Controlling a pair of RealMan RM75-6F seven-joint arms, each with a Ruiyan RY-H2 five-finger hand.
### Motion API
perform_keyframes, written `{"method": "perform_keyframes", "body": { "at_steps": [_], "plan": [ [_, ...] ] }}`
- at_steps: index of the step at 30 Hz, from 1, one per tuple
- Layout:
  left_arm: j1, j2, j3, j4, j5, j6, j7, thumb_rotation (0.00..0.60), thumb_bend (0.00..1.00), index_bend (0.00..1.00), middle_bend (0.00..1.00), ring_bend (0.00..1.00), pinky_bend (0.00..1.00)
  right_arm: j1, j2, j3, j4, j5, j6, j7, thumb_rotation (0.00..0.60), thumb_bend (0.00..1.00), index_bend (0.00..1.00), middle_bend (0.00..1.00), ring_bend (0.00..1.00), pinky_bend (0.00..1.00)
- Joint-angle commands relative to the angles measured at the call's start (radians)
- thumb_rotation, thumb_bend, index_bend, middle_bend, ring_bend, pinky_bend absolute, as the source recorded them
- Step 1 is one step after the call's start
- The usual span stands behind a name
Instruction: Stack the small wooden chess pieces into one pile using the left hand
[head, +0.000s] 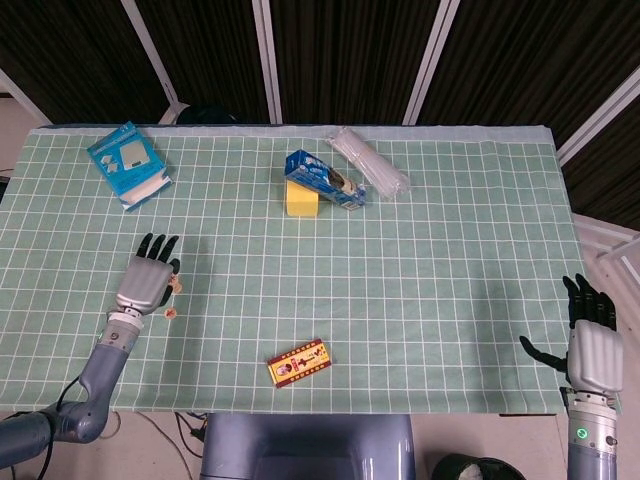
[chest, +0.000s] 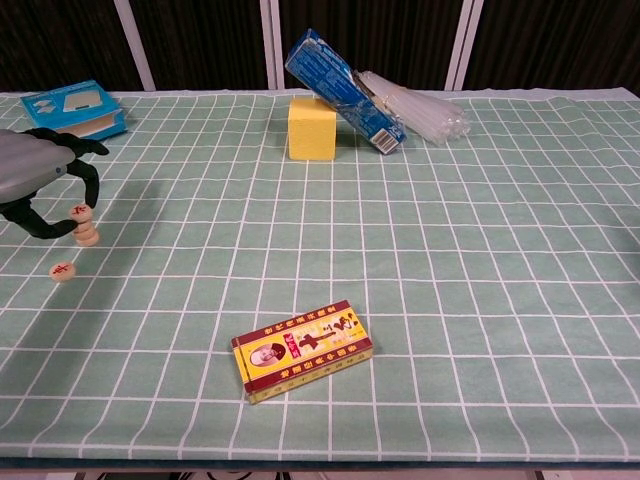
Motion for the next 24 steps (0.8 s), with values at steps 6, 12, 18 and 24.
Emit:
{"method": "perform_keyframes", "body": {
  "at_steps": [6, 12, 18, 24],
  "plan": [
    [-0.003, -0.007, -0.001, -0.007, -0.001, -0.005, 0.022, 0.600, 0.36, 0.43, 0.05, 0.00, 0.00, 0.000, 0.000, 0.001, 0.000, 0.002, -0.001, 0.000, 0.600, 0.23, 0.08, 0.01, 0.09, 0.00],
    [0.003, -0.004, -0.004, -0.007, -0.001, 0.000, 0.024, 0.600, 0.36, 0.43, 0.05, 0.00, 0.00, 0.000, 0.000, 0.002, -0.001, 0.003, 0.000, 0.001, 0.600, 0.23, 0.08, 0.01, 0.09, 0.00],
    [0.006, -0.002, -0.004, -0.002, 0.001, -0.004, 0.021, 0.600, 0.36, 0.43, 0.05, 0.00, 0.00, 0.000, -0.001, 0.001, -0.001, 0.003, 0.000, -0.001, 0.600, 0.23, 0.08, 0.01, 0.09, 0.00],
    [0.008, -0.003, -0.004, 0.001, 0.003, -0.008, 0.022, 0.600, 0.36, 0.43, 0.05, 0.00, 0.00, 0.000, -0.001, 0.001, -0.001, 0.004, 0.001, -0.002, 0.600, 0.23, 0.08, 0.01, 0.09, 0.00]
  ]
}}
